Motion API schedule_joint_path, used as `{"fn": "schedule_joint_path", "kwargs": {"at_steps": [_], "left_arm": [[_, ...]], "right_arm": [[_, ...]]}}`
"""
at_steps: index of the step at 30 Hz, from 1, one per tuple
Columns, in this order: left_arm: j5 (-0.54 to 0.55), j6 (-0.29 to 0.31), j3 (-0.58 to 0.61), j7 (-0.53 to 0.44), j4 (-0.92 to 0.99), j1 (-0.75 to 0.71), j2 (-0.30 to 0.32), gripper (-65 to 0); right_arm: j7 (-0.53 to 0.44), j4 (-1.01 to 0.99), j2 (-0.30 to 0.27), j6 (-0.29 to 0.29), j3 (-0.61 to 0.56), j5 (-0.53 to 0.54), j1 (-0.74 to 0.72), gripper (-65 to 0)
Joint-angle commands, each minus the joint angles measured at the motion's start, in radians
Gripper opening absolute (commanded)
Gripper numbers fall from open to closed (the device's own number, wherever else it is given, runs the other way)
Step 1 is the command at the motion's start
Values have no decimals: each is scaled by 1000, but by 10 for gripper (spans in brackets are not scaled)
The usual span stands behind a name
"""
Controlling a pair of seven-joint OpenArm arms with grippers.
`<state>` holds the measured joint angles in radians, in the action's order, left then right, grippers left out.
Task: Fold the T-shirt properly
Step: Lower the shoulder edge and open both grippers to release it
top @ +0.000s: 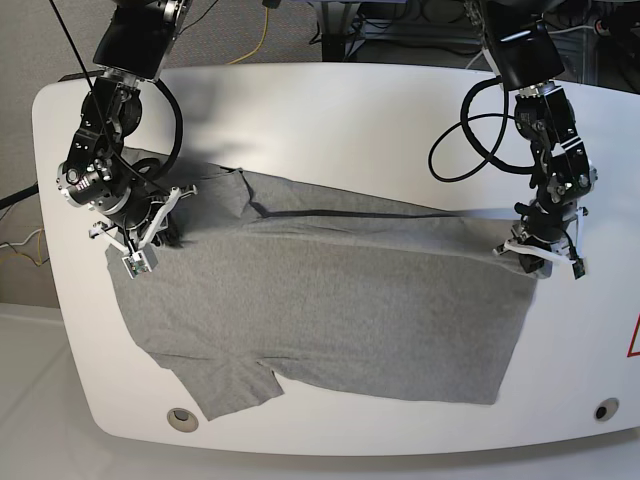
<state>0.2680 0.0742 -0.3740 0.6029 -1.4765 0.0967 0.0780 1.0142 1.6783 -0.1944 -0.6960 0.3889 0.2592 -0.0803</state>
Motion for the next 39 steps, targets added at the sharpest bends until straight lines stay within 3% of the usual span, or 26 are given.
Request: {"fn": "schedule_joint_path", "kwargs": {"at_steps": [1, 5, 8, 11, 14, 18, 29, 39], "left_arm": [[-11, 3, 11, -36, -17, 16, 7, -642], [-20, 5, 11, -42, -16, 15, 7, -620], [-19, 5, 11, -44, -13, 15, 7, -516], [-19, 5, 11, -45, -10, 15, 7, -367], [-19, 5, 11, -51, -8, 13, 7, -247], [-19, 5, 11, -47, -3, 13, 6, -184], [-19, 5, 10, -47, -10, -7, 15, -171], [-49, 3, 8, -50, -5, -21, 73, -171]], "right_arm": [[-25, 15, -15, 5, 2, -27, -22, -509], [-25, 15, -6, 5, 2, -113, -22, -297], [-25, 16, 3, 2, 2, -156, -22, -125], [-25, 23, 19, 0, 2, -176, -20, -21], [-27, 23, 17, -1, 2, -176, -20, -37], [-27, 23, 17, -1, 2, -176, -20, -72], [-27, 24, -15, -2, 6, -174, -20, -76], [-28, 24, -57, -2, 18, -173, 15, -77]]}}
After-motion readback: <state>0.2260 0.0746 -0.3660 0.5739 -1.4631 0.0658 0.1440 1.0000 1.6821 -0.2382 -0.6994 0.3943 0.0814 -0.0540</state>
